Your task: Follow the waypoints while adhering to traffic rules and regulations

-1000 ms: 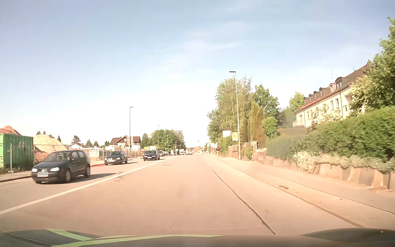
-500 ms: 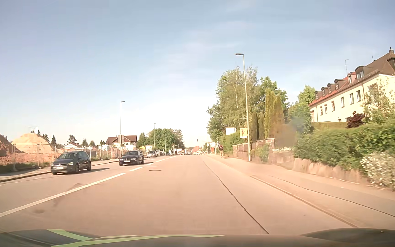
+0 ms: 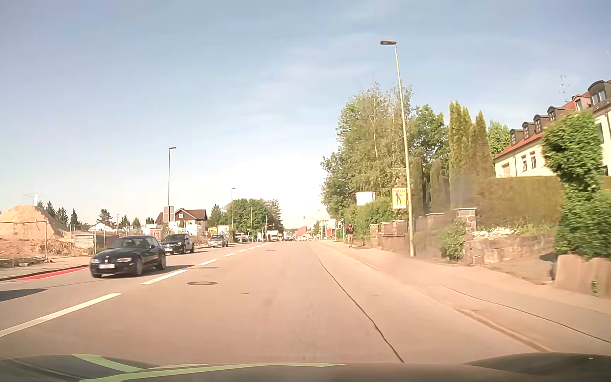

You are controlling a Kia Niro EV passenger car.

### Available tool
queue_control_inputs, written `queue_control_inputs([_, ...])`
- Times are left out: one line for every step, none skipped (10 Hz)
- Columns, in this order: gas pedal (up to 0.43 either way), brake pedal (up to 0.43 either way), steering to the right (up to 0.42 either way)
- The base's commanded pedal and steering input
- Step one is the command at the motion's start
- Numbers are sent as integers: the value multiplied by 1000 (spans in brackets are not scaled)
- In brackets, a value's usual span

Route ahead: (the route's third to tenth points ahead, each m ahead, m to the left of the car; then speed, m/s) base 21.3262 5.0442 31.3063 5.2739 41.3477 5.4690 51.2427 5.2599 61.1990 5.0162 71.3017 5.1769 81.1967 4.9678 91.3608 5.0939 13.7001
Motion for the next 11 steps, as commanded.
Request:
queue_control_inputs([177,0,1])
queue_control_inputs([169,0,1])
queue_control_inputs([157,0,1])
queue_control_inputs([157,0,1])
queue_control_inputs([157,0,0])
queue_control_inputs([157,0,1])
queue_control_inputs([157,0,1])
queue_control_inputs([157,0,-1])
queue_control_inputs([150,0,-2])
queue_control_inputs([138,0,-2])
queue_control_inputs([138,0,-2])
